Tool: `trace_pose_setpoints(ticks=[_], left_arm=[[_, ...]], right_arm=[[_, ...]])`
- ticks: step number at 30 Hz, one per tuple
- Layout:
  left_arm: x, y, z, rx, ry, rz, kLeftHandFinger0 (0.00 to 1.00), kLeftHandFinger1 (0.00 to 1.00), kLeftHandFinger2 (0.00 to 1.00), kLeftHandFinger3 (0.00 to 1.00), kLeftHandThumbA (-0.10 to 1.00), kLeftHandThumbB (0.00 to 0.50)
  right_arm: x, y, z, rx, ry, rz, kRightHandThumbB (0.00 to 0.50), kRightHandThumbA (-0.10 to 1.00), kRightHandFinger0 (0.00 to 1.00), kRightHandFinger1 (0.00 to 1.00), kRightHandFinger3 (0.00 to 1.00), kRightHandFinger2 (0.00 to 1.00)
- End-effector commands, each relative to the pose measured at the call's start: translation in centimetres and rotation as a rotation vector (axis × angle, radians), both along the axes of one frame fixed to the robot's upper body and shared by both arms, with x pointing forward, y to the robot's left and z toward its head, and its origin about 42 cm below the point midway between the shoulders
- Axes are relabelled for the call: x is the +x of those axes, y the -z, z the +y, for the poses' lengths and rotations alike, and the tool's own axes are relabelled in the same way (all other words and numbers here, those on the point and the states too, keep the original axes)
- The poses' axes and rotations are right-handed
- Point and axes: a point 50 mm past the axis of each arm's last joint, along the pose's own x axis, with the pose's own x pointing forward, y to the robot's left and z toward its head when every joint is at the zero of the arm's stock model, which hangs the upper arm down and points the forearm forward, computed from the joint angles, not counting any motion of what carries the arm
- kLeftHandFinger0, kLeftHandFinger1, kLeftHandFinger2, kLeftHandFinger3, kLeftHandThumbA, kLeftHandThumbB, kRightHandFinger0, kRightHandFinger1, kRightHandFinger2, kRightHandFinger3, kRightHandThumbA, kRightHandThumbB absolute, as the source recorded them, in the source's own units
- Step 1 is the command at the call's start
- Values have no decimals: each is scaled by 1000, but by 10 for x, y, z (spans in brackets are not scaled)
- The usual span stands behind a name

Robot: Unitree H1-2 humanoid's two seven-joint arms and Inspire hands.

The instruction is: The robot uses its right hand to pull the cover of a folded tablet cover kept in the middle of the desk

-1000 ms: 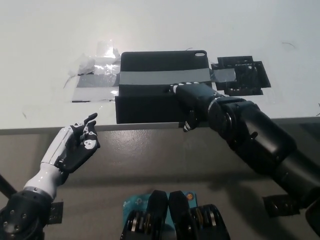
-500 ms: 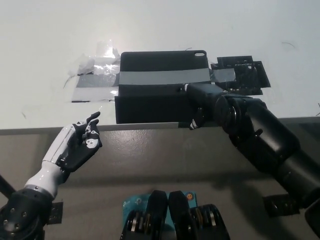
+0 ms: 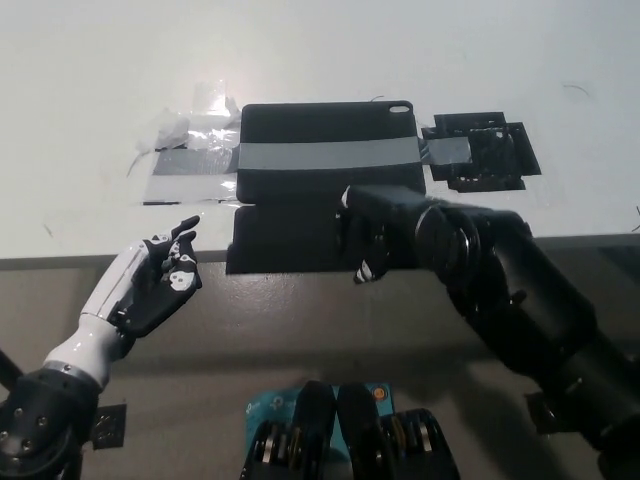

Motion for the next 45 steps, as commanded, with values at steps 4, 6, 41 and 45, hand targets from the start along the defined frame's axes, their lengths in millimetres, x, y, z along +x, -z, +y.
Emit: trace_pose_setpoints(ticks=[4, 6, 41, 45], left_arm=[[4, -22, 4, 41, 21, -72, 1000, 1000, 1000, 1000, 496, 171], [3, -22, 4, 44, 23, -71, 1000, 1000, 1000, 1000, 493, 156], [-1, -2, 7, 16, 17, -34, 1000, 1000, 1000, 1000, 571, 246], [-3, -1, 7, 3, 14, -30, 1000, 1000, 1000, 1000, 564, 251]], right_arm=[[-15, -4, -14, -22, 4, 20, 483, 869, 417, 887, 858, 1000], [-18, 5, -23, -12, 10, 47, 490, 904, 413, 817, 566, 898], [-118, 48, -224, 962, 597, -126, 218, 389, 739, 800, 1000, 972], [-116, 48, -220, 954, 503, -129, 262, 491, 1000, 1000, 1000, 1000]])
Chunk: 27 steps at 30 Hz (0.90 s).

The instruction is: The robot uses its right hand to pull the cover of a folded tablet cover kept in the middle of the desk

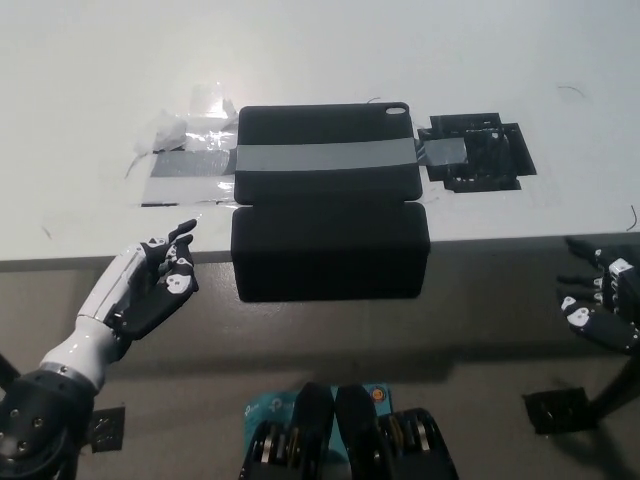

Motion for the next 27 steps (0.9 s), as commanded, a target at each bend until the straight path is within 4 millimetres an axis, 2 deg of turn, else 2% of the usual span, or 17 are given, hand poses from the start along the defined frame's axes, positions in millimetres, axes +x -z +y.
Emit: trace_pose_setpoints(ticks=[1, 3, 5, 7, 11, 13, 16, 20, 24, 27], left_arm=[[0, -8, 2, -2, 20, -49, 1000, 1000, 1000, 1000, 568, 251], [-1, -8, 2, -2, 20, -49, 1000, 1000, 1000, 1000, 571, 252], [0, -8, 2, 3, 21, -47, 1000, 1000, 1000, 1000, 582, 258], [0, -8, 1, 2, 21, -47, 1000, 1000, 1000, 1000, 573, 245], [0, -6, 0, 9, 22, -46, 1000, 1000, 1000, 1000, 583, 240], [1, -6, 0, 8, 25, -44, 1000, 1000, 1000, 1000, 580, 227], [-1, -6, 0, -14, 12, -45, 1000, 1000, 1000, 1000, 564, 244], [-1, -8, 2, -7, 14, -47, 1000, 1000, 1000, 1000, 583, 244], [-1, -9, 1, -9, 17, -48, 1000, 1000, 1000, 1000, 573, 235], [-1, -12, 1, -12, 19, -44, 1000, 1000, 1000, 1000, 562, 232]], right_arm=[[4, -17, 0, 10, -26, -182, 315, 551, 1000, 1000, 1000, 1000], [4, -17, 1, 10, -26, -187, 315, 553, 1000, 1000, 1000, 1000], [5, -17, 2, 16, -23, -214, 359, 591, 1000, 1000, 1000, 1000], [5, -16, 4, 39, -23, -234, 366, 581, 1000, 1000, 1000, 1000], [5, -18, 4, 51, -10, -251, 340, 563, 1000, 1000, 1000, 1000], [5, -18, 4, 53, -8, -251, 350, 575, 1000, 1000, 1000, 1000], [9, -22, 5, 36, -10, -253, 360, 582, 1000, 1000, 1000, 1000], [11, -25, 6, 31, -13, -258, 350, 573, 1000, 1000, 1000, 1000], [12, -25, 6, 22, 2, -259, 314, 465, 1000, 1000, 1000, 1000], [12, -27, 7, 29, 13, -256, 307, 444, 1000, 1000, 1000, 1000]])
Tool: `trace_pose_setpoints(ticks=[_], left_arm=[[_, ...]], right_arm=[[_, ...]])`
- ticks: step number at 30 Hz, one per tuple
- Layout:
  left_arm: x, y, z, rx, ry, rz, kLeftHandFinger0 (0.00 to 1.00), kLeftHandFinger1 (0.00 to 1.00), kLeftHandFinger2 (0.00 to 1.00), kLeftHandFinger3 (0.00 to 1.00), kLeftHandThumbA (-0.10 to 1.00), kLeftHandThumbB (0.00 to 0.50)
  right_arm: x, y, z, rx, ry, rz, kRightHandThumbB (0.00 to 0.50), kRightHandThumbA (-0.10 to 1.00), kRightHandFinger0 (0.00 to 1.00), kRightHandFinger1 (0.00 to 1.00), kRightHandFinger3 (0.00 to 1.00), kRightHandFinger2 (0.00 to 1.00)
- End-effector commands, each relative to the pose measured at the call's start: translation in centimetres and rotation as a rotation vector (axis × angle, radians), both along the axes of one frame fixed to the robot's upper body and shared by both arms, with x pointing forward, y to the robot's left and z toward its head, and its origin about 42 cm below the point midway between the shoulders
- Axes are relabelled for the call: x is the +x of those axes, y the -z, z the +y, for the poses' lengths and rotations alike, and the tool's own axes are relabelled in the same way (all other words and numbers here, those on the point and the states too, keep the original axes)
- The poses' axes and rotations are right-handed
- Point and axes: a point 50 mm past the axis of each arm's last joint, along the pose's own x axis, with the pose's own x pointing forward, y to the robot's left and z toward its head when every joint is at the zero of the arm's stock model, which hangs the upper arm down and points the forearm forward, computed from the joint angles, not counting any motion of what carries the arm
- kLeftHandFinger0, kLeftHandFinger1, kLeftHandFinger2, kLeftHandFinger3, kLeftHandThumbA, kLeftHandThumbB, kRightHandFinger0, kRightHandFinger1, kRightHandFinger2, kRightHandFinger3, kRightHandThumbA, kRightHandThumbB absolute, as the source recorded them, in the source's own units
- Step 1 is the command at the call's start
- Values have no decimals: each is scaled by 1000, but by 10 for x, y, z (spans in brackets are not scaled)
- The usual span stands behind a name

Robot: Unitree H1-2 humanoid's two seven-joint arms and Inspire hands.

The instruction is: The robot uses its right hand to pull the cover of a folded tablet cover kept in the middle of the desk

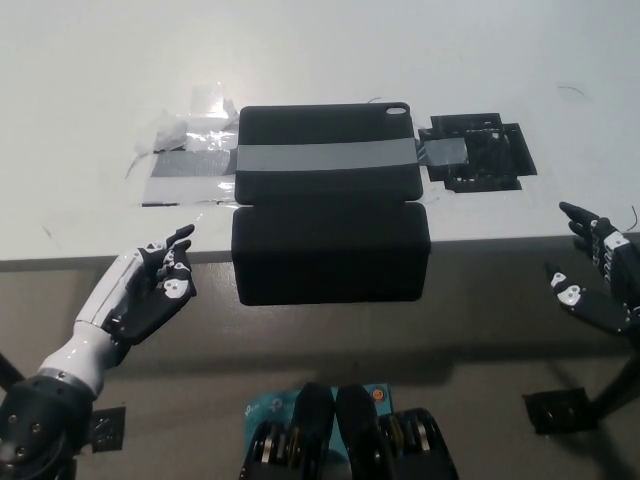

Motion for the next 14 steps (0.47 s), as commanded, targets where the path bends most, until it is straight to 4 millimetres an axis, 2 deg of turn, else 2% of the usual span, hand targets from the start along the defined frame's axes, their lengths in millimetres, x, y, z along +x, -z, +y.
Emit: trace_pose_setpoints(ticks=[1, 7, 9, 14], left_arm=[[2, -15, 0, 1, 23, -51, 1000, 1000, 1000, 1000, 564, 226], [3, -15, 1, 11, 31, -58, 1000, 1000, 1000, 1000, 570, 223], [3, -15, 1, 12, 29, -56, 1000, 1000, 1000, 1000, 571, 238], [4, -14, 1, 12, 27, -59, 1000, 1000, 1000, 1000, 565, 227]], right_arm=[[4, -19, -1, 14, 24, -83, 305, 437, 1000, 1000, 1000, 1000], [5, -18, -2, 9, 30, -92, 330, 451, 1000, 1000, 1000, 1000], [6, -17, -1, 17, 32, -93, 331, 444, 1000, 1000, 1000, 1000], [7, -16, -2, 15, 32, -92, 343, 462, 1000, 1000, 1000, 1000]])
